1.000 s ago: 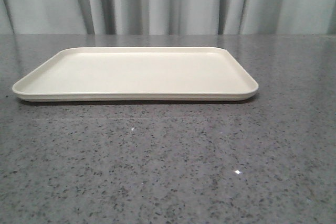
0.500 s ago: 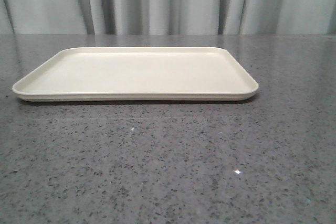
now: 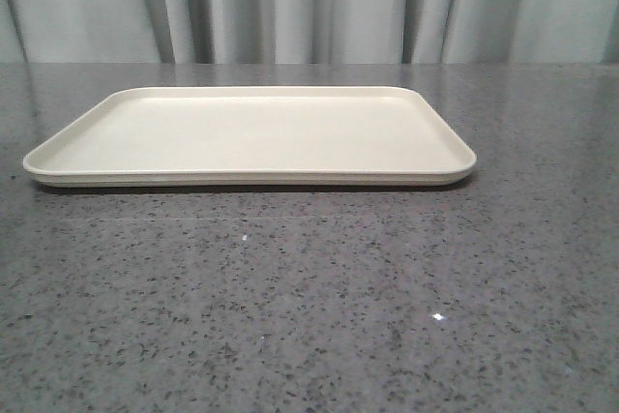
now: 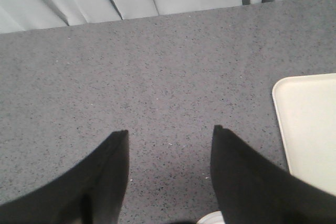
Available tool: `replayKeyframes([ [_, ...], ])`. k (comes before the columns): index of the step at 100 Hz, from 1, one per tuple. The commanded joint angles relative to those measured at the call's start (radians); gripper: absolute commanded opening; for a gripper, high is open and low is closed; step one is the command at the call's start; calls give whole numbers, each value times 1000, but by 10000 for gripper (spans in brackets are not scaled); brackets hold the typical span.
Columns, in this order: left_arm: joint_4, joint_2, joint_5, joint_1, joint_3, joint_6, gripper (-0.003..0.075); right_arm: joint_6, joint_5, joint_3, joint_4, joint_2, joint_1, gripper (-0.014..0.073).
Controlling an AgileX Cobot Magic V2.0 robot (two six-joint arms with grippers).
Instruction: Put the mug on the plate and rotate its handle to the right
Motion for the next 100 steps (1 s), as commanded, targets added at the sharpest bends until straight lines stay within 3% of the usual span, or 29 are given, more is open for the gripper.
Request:
replayKeyframes([
  [1, -19, 11, -15, 1, -28, 10, 353, -7, -68, -32, -15, 5, 2, 378],
  [20, -54, 19, -13, 1, 14, 18, 353, -7, -68, -32, -15, 5, 2, 373],
  [60, -32, -36, -13, 12, 336, 37, 353, -7, -56, -21, -15, 8, 2, 372],
  [100, 2, -54, -13, 12, 465, 39, 350, -7, -48, -20, -15, 46, 2, 372],
])
